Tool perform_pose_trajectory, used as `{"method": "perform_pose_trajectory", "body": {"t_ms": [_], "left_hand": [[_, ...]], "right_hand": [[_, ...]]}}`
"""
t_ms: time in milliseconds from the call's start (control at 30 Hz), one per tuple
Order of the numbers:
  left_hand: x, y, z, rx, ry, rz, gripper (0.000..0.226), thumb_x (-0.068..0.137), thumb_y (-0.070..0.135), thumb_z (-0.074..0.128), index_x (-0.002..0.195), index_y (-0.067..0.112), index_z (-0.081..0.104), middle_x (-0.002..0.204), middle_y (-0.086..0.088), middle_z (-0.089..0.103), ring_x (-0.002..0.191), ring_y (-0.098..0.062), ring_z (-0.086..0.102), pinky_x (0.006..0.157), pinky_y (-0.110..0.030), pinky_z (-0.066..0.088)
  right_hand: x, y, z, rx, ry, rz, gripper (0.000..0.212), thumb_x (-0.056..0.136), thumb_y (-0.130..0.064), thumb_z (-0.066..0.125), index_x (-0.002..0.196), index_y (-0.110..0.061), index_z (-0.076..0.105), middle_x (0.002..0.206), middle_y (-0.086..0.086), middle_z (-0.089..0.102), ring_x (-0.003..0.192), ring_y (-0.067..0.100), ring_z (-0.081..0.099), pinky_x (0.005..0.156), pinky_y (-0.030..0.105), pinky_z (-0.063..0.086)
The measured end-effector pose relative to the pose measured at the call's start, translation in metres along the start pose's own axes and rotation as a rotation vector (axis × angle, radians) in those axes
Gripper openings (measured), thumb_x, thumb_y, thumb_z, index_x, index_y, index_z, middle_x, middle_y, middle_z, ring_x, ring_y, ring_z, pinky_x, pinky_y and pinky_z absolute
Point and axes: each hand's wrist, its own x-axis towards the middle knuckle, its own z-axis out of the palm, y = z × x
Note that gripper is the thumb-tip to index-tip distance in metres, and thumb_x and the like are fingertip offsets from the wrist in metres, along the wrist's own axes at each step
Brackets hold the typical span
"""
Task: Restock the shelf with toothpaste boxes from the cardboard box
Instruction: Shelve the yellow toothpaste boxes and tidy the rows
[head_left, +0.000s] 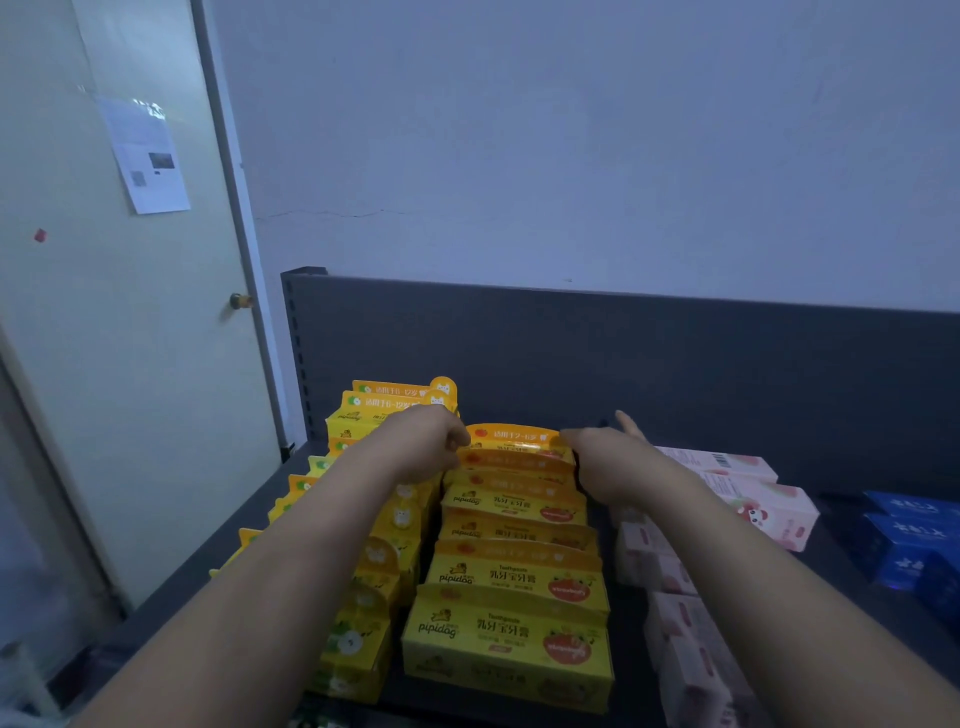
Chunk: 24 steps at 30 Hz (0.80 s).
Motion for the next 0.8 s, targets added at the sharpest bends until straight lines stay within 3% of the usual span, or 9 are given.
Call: {"method": "perform_pose_trajectory", "body": {"t_ms": [167,267,433,533,667,800], "left_hand": [[0.003,0.003,-0.002,-0.002,-0.009,0.034,0.03,0.093,0.018,0.059,0.122,0.02,0.064,0.117,-0.001,0.063,0.105,-0.021,0.058,0.089,-0.035,0.052],[0.002,0.005,0.0,-0.038,-0.046,0.065,0.032,0.094,0.018,0.058,0.126,0.021,0.063,0.125,0.002,0.061,0.111,-0.019,0.057,0.091,-0.031,0.05],[-0.011,0.007,-0.007,-0.103,-0.03,0.064,0.036,0.094,0.025,0.058,0.13,0.024,0.06,0.128,0.005,0.059,0.113,-0.016,0.055,0.088,-0.026,0.047],[-0.026,0.01,-0.009,-0.21,-0.041,0.087,0.035,0.09,0.033,0.064,0.125,0.026,0.062,0.118,0.01,0.061,0.103,-0.01,0.056,0.083,-0.023,0.046],[-0.04,0.016,-0.001,-0.261,-0.141,0.076,0.028,0.088,0.034,0.066,0.115,0.027,0.067,0.107,0.012,0.063,0.096,-0.007,0.058,0.082,-0.025,0.05],[-0.044,0.019,0.005,-0.217,-0.147,0.093,0.024,0.089,0.026,0.066,0.113,0.024,0.07,0.105,0.012,0.064,0.09,-0.005,0.056,0.073,-0.017,0.044]], "right_hand": [[0.021,-0.004,-0.008,0.084,-0.027,-0.02,0.043,0.086,0.0,0.04,0.123,-0.019,0.051,0.116,0.002,0.061,0.115,0.02,0.053,0.12,0.045,0.004],[0.029,-0.008,-0.004,0.129,-0.058,-0.046,0.033,0.091,-0.007,0.043,0.12,-0.021,0.052,0.117,0.001,0.06,0.115,0.021,0.053,0.118,0.045,0.013],[0.029,-0.009,-0.003,0.168,-0.075,-0.025,0.035,0.094,-0.015,0.048,0.128,-0.022,0.052,0.131,0.003,0.049,0.117,0.024,0.05,0.108,0.043,0.035],[0.025,-0.01,-0.006,0.231,-0.03,-0.056,0.039,0.098,-0.022,0.046,0.136,-0.023,0.05,0.135,0.003,0.045,0.117,0.023,0.05,0.095,0.034,0.047],[0.018,-0.011,-0.001,0.263,-0.056,-0.101,0.036,0.099,-0.028,0.047,0.134,-0.023,0.053,0.133,0.0,0.053,0.112,0.017,0.053,0.083,0.025,0.045],[0.014,-0.011,0.006,0.324,-0.074,-0.091,0.034,0.098,-0.029,0.049,0.13,-0.023,0.055,0.123,0.0,0.057,0.099,0.013,0.055,0.068,0.02,0.043]]}}
